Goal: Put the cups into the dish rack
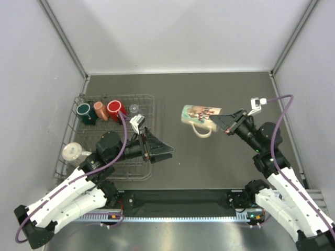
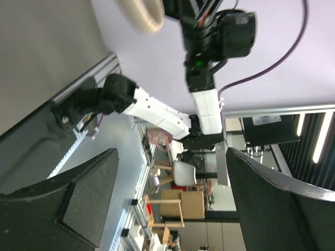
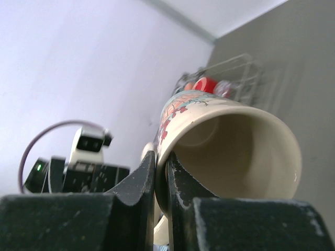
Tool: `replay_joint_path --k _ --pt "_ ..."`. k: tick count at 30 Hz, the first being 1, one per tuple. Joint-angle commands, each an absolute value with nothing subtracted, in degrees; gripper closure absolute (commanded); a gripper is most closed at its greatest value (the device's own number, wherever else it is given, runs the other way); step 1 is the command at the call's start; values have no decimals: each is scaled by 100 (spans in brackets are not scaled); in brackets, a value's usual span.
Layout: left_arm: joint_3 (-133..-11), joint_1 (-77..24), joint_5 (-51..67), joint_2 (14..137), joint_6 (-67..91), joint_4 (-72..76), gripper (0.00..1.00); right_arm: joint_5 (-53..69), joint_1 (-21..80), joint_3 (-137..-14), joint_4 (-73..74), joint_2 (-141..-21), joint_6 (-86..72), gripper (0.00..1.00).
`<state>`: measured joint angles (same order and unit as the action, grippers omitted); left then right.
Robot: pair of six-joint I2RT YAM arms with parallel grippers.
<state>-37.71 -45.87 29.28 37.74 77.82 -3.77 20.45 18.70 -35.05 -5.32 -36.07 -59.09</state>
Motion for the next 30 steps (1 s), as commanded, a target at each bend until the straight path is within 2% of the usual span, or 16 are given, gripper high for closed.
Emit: replay_joint_path --k 1,8,11,30 --pt "-3823 -4597 2584 3726 7954 492 12 1338 2705 -3490 -2924 -3665 -6328 100" --pt "-3788 -4614 2487 3981 8138 765 12 318 4383 -3050 -4436 -4112 -6030 100" --pt "-3771 -4614 2391 4008 8165 747 12 26 4762 -2997 -4771 -4262 -5740 100" --pt "-3700 -4614 2162 4351 8253 1090 16 -351 5537 -2629 -7118 -5431 -6179 100"
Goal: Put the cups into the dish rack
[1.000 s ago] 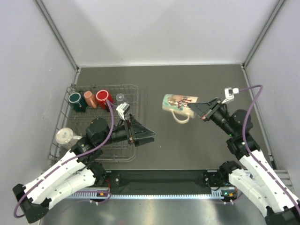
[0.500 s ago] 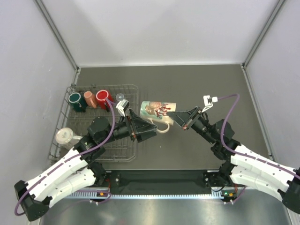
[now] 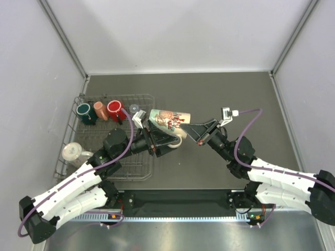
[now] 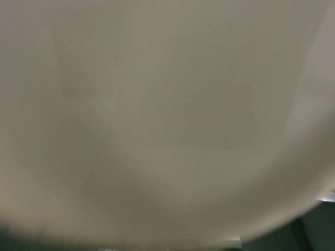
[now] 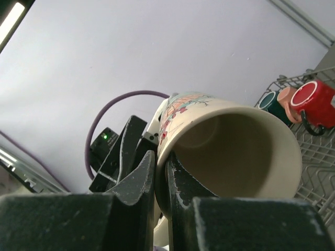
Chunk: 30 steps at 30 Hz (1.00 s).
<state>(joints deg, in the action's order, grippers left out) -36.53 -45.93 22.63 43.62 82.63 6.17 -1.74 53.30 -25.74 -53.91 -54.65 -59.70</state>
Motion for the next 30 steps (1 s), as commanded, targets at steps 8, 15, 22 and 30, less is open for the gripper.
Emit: replay_joint_path --k 8,15,22,30 --pt "-3604 -4623 1837 4140 8279 1099 30 -562 5888 -2443 -7356 -5493 -6091 100" --pt "-3586 -4623 1819 4131 8420 1353 61 -466 6047 -2654 -7058 -5537 -5854 100" --pt "-3612 -4623 1802 4105 8490 1468 100 -264 6135 -2751 -6944 -5660 -5538 100" --pt "-4603 -4623 1425 3938 7026 -294 100 -518 6135 -2777 -5530 -5169 -5160 89"
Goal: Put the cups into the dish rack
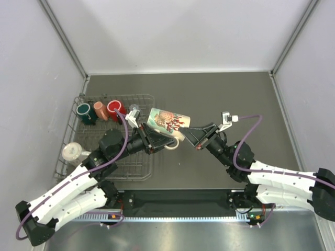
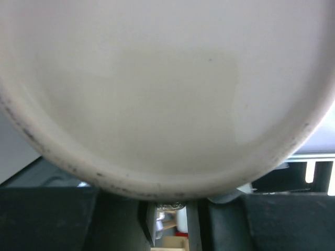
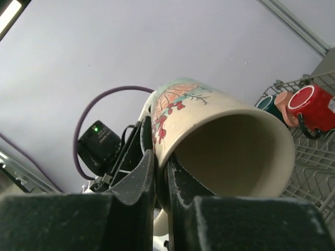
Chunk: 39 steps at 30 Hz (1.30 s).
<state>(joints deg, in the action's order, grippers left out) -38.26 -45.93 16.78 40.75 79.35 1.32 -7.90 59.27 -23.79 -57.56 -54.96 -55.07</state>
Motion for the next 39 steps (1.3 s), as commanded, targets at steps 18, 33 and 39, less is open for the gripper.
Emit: replay_joint_path --k 18,33,39 --pt "-4474 -4623 1750 3947 7260 203 41 105 6407 -3024 -6715 -5581 -4544 100" --pt "-4280 -4623 1090 3587 7480 308 76 -492 7752 -3278 -6837 -5862 -3225 100" --pt "-4306 -4623 993 3463 7375 150 100 -606 7770 -3261 -6715 -5854 -3234 100"
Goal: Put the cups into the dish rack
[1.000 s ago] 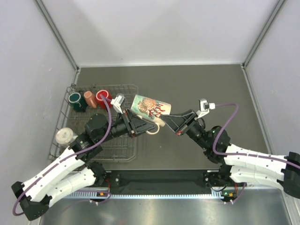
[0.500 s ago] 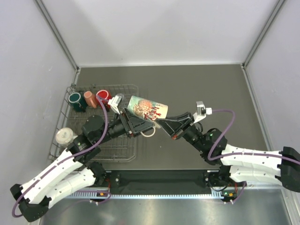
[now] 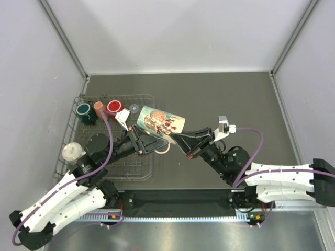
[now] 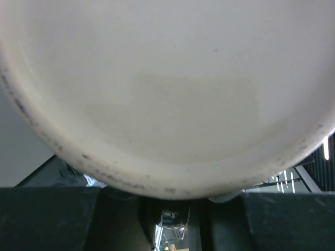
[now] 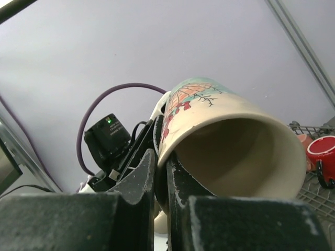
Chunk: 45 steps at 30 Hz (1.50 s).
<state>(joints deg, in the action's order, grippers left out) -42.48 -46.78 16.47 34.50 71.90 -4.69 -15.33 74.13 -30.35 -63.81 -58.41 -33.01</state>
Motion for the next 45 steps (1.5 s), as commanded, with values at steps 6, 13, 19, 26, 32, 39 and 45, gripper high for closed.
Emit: replay_joint_path --k 6,13,19,26,32,39,45 --pt "-4666 -4623 897 3384 6830 -569 100 -1186 7770 -2971 -6285 -5468 -3191 77" --pt "-5176 -4614 634 3287 6276 -1273 100 -1871 7770 -2857 -5511 -5116 -3076 54" --pt "-5519 -4623 273 3182 5767 -1888 100 -2442 7770 -2786 -4722 -4975 -3366 46" --pt "-6283 -4623 -1281 3199 4932 -4056 100 -2962 7770 -2496 -3386 -4580 -4138 48" --pt "-6294 -4614 -3162 3269 4965 -5439 100 -3198 7770 -2408 -2007 -3851 -4526 48" --pt "-5643 -4623 -4429 3384 5738 -6249 100 -3577 7770 -2276 -1320 -2972 -4623 48" --pt "-5116 -4614 -5017 3726 6705 -6801 100 -3735 7770 -2101 -1151 -2804 -4790 48"
